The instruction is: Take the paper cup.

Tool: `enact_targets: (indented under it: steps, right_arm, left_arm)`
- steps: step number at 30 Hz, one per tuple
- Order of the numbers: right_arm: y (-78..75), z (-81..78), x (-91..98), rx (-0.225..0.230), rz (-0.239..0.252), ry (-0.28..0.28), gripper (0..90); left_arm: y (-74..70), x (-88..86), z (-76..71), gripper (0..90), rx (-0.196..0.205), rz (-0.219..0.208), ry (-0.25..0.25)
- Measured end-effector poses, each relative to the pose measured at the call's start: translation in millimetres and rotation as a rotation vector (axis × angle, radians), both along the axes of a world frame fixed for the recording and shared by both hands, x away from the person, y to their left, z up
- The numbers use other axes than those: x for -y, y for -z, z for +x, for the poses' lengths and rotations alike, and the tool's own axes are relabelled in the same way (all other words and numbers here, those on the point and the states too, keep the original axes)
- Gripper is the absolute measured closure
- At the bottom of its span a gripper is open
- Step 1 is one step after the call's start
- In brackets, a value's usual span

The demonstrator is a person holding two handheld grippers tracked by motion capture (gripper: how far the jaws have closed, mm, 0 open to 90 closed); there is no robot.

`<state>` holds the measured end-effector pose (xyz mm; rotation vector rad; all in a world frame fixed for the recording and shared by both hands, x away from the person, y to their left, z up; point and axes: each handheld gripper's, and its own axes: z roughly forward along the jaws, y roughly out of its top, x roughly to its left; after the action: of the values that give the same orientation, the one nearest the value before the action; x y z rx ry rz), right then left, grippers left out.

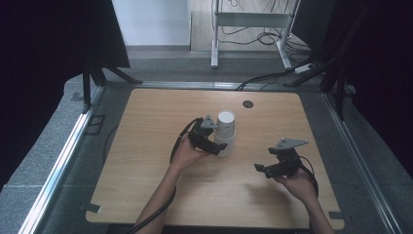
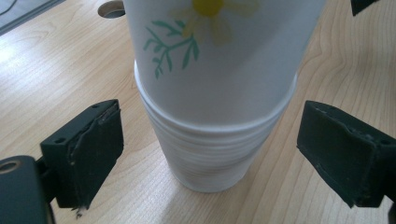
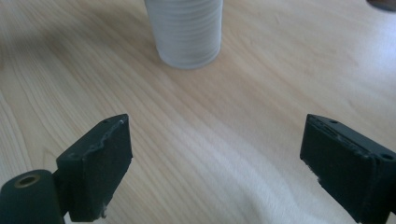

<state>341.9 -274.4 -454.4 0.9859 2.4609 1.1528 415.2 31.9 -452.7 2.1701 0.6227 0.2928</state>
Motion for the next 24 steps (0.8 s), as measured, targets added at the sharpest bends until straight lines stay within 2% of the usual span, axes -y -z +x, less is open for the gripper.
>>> enact_targets:
  steps: [7, 11, 16, 24]
  right_arm:
    - [-14.3, 15.0, -7.4, 0.003, -0.001, -0.032, 12.3]
    - [-19.4, 21.7, -11.9, -0.004, 0.001, -0.048, 12.6]
    - [-27.4, 30.4, -17.9, -0.01, 0.022, -0.069, 12.8]
    - [-42.2, 45.1, -27.9, -0.007, 0.051, -0.096, 12.9]
  left_arm:
    - [0.7, 0.5, 2.7, 12.1, -0.005, -0.011, 0.004]
    - [1.9, -0.6, 4.0, 13.7, -0.01, -0.033, 0.007]
    - [2.1, -0.9, 5.0, 14.7, -0.017, -0.042, 0.012]
    - [2.8, 0.2, 4.4, 19.2, -0.005, -0.044, 0.02]
